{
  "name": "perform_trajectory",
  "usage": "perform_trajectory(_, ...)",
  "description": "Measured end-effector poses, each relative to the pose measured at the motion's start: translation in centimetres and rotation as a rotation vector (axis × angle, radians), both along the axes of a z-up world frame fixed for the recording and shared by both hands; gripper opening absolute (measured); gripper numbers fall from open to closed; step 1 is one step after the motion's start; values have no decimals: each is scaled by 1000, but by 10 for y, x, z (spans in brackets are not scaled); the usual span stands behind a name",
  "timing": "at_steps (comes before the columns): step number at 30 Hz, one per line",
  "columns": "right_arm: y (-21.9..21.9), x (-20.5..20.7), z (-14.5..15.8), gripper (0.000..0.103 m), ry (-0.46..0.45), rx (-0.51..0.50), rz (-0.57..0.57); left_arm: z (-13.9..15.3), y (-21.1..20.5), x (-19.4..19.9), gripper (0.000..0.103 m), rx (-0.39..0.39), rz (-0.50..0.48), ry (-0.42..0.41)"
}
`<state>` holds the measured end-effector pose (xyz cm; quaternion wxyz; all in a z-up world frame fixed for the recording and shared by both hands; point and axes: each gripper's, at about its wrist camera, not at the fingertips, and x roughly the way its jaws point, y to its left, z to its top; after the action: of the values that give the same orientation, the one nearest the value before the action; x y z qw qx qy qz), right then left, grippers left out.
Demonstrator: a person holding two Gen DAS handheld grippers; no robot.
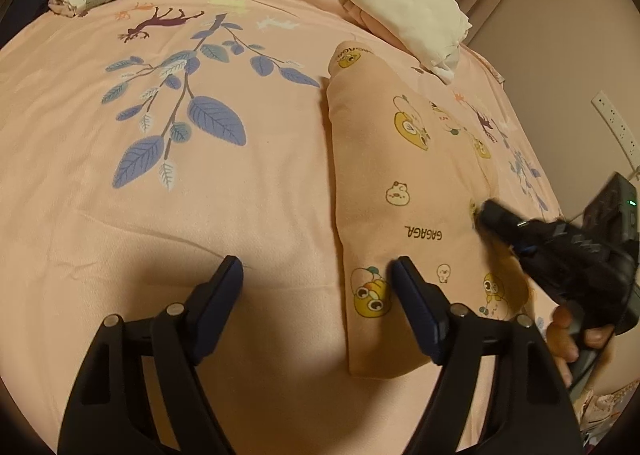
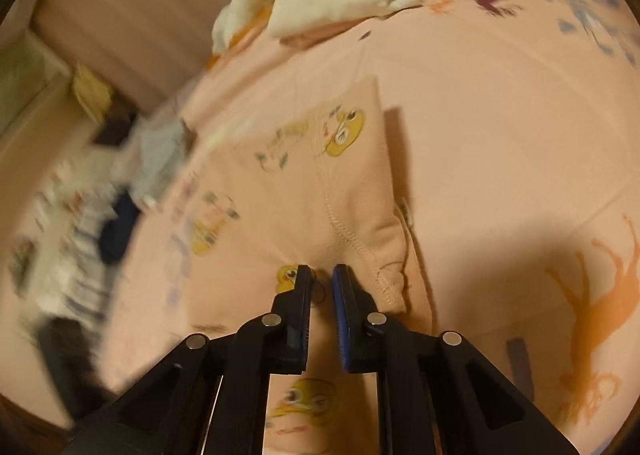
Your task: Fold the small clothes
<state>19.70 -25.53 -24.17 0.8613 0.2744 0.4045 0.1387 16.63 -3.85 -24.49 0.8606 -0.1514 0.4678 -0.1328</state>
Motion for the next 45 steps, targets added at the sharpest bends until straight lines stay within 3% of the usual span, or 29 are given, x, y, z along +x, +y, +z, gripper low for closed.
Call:
perform_trajectory(2, -5, -7, 11, 15, -80, 37, 15, -1, 2, 1, 78, -15, -2, 8)
perform_trajectory(4, -2, -12, 19, 15, -115, -11, 36, -1, 3, 1, 79, -22, 2, 11)
perform_trajectory(7, 3, -2, 2, 15, 14, -98, 44, -2, 1, 3, 83, -25, 2, 13)
perform_trajectory(8, 1, 1, -7, 15, 45, -87, 38, -2, 0, 3, 85, -23, 1, 13)
perform_trajectory(10, -9, -2, -12, 15, 52, -3, 10, -2, -4, 2, 87, -7, -5, 7)
perform_trajectory(12, -10, -5, -4, 15, 38, -14, 6, -2, -9, 2, 90, 20, -16, -1)
perform_trajectory(14, -10, -10, 2, 21, 17, -36, 4, -2, -13, 1, 92, 42, -25, -8)
perform_trajectory(18, -16, -9, 1, 49, 10, 36, 6, -3, -17, 2, 98, 62, -39, -16)
perform_trajectory(22, -22, -15, 4, 52, 4, 74, -24, -4, -14, 3, 98, 45, -42, -13)
perform_trajectory(25, -28, -21, 9, 70, -5, 31, -66, -3, -13, 3, 98, 29, -39, -9)
perform_trajectory(27, -35, -23, 7, 71, 2, 29, -95, -2, -12, 4, 99, 8, -34, -6)
perform_trajectory(30, -46, -20, -2, 71, 51, 57, -121, -1, -9, 9, 99, -68, -34, 16)
perform_trajectory(33, -53, -14, -13, 72, 117, 88, -130, -3, -3, 20, 99, -257, -62, 74)
perform_trajectory(36, -52, -9, -14, 81, 115, 138, -99, -8, -1, 34, 99, -381, -68, 127)
perform_trajectory(41, -40, 7, -17, 86, 150, 132, -44, -10, -3, 50, 100, -438, -80, 163)
perform_trajectory(45, -40, 17, -24, 87, 139, 226, -4, -12, -5, 62, 100, -503, -113, 174)
